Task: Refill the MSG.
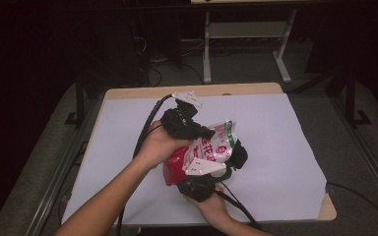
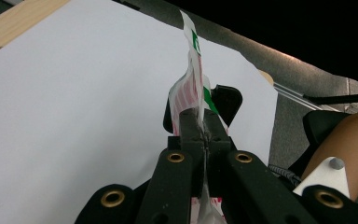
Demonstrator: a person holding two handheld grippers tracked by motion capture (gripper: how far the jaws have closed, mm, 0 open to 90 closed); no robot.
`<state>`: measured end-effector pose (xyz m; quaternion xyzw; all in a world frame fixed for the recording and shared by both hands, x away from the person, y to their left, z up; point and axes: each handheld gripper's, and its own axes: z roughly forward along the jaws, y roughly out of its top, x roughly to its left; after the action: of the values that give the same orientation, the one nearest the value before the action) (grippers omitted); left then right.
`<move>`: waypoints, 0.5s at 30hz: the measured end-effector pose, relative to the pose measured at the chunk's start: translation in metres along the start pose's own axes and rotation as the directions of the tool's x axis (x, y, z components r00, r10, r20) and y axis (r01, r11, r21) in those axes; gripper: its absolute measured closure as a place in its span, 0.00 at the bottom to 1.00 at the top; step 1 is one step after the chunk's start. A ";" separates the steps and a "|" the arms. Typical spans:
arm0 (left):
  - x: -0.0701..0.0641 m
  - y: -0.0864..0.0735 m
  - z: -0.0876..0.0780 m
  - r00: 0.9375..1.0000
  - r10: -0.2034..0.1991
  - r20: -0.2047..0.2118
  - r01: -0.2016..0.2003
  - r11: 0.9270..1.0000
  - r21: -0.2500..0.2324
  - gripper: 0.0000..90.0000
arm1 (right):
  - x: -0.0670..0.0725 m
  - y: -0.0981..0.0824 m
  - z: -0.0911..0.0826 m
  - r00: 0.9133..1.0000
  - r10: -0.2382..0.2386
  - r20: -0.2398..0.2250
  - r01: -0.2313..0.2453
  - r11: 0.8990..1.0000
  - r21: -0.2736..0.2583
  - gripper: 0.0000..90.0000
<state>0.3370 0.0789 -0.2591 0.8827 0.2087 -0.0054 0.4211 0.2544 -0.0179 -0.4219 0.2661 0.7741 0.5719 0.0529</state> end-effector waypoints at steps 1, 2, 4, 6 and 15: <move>0.000 0.000 0.000 1.000 0.003 -0.001 -0.003 1.000 0.003 1.00 | 0.000 0.000 0.000 1.000 0.000 0.000 0.000 1.000 -0.001 1.00; 0.000 0.001 0.000 1.000 0.002 -0.002 -0.002 1.000 0.004 1.00 | 0.000 0.000 0.000 1.000 0.003 -0.001 -0.003 1.000 -0.002 1.00; 0.000 0.001 0.000 1.000 0.001 -0.003 -0.001 1.000 0.005 1.00 | 0.000 0.000 0.000 1.000 0.005 -0.003 -0.005 1.000 -0.004 1.00; 0.000 0.001 0.000 1.000 0.001 -0.003 -0.001 1.000 0.006 1.00 | 0.000 0.001 0.000 1.000 0.005 -0.003 -0.005 1.000 -0.004 1.00; -0.001 0.003 0.002 1.000 -0.001 -0.005 0.001 1.000 0.006 1.00 | -0.001 0.001 0.000 1.000 0.008 -0.005 -0.008 1.000 -0.008 1.00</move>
<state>0.3376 0.0758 -0.2580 0.8839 0.2102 -0.0038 0.4179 0.2553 -0.0183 -0.4210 0.2675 0.7710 0.5758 0.0495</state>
